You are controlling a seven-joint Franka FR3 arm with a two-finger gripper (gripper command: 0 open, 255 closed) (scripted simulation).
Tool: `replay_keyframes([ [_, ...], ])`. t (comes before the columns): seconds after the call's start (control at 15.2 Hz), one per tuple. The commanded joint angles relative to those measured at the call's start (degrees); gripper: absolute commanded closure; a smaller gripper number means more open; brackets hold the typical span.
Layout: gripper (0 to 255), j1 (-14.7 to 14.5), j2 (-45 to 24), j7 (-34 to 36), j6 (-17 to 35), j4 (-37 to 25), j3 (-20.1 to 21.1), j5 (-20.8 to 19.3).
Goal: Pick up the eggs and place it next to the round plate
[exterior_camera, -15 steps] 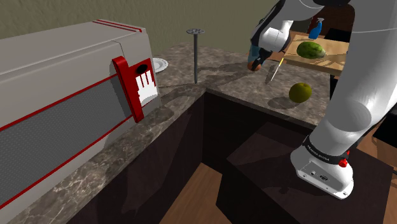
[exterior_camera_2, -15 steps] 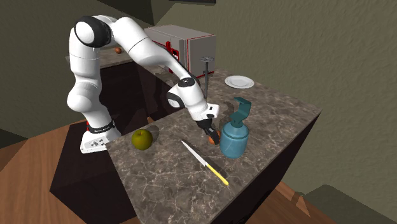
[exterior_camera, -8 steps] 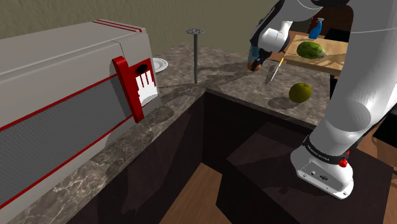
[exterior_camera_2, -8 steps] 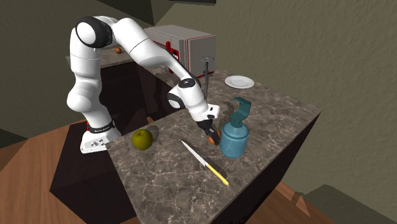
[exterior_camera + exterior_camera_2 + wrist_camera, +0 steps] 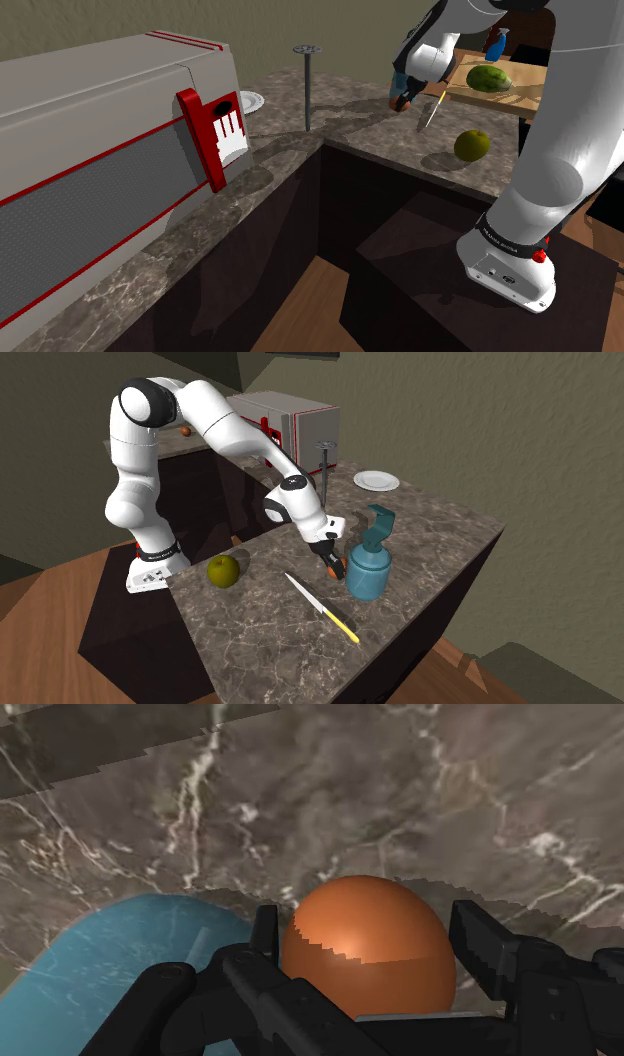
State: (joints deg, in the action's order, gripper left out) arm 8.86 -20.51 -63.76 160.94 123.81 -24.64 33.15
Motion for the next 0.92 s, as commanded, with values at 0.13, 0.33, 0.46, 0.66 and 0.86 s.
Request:
replay_keyframes([
  [0.13, 255, -0.5, 0.6, 0.7, -0.5, 0.1, -0.6, -0.8],
  [0.33, 255, -1.9, 2.4, 2.8, -2.1, 0.2, -2.4, -3.4],
  [0.46, 255, -2.8, 3.5, 4.2, -3.2, 0.2, -3.5, -5.1],
  [0.66, 255, -3.9, 5.3, 6.2, -4.8, 0.0, -5.1, -7.7],
  [0.86, 255, -4.9, 7.0, 8.2, -6.5, -0.3, -6.4, -10.2],
])
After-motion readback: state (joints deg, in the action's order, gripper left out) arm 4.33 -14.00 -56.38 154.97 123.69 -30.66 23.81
